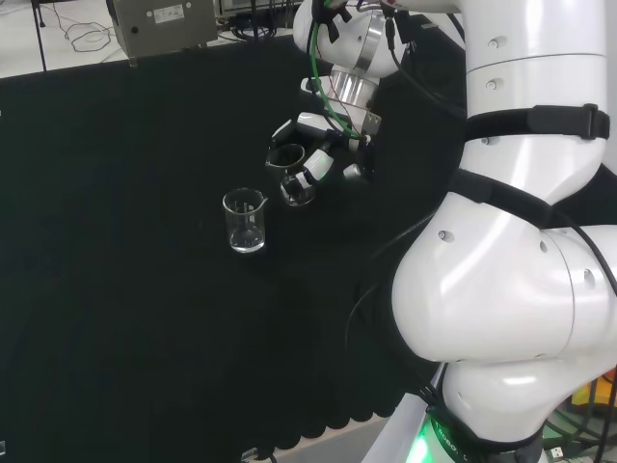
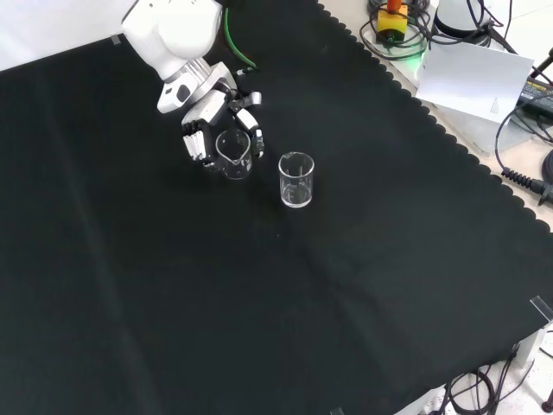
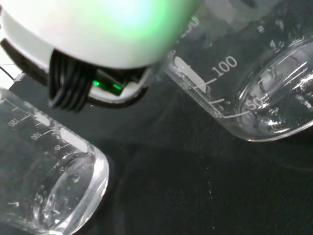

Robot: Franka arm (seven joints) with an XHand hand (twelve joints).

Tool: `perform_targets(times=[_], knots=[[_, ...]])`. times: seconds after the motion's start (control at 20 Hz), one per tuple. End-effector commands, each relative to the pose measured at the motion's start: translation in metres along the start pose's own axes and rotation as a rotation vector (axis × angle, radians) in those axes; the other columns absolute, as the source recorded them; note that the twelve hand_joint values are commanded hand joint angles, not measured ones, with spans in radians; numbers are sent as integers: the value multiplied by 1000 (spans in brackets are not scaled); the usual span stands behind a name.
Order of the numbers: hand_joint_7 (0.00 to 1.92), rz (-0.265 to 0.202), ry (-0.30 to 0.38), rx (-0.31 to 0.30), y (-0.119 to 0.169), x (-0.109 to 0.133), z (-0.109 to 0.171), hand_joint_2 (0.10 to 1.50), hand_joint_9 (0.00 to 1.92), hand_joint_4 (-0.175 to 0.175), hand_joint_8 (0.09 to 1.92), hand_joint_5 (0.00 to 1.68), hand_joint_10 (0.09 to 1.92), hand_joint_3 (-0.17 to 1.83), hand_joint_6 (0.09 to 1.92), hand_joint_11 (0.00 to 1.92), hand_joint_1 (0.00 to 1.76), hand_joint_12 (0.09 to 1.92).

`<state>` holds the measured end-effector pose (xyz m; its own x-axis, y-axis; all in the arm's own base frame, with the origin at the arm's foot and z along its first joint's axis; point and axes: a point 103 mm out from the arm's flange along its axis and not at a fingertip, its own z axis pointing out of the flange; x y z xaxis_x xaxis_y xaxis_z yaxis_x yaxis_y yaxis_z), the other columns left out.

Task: Place the beaker back on the table.

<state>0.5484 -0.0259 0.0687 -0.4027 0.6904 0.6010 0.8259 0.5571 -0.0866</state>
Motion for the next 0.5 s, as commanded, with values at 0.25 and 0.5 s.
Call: perform_targets(times=[0.25,0.5], knots=[[1258,11,-13,-27,6,-5,0,454,1457,-175,897,1205,544,981,919,1093,1444,774],[1254,32,-21,-31,7,-10,1,456,1463,-175,906,1202,525,978,927,1093,1443,772]])
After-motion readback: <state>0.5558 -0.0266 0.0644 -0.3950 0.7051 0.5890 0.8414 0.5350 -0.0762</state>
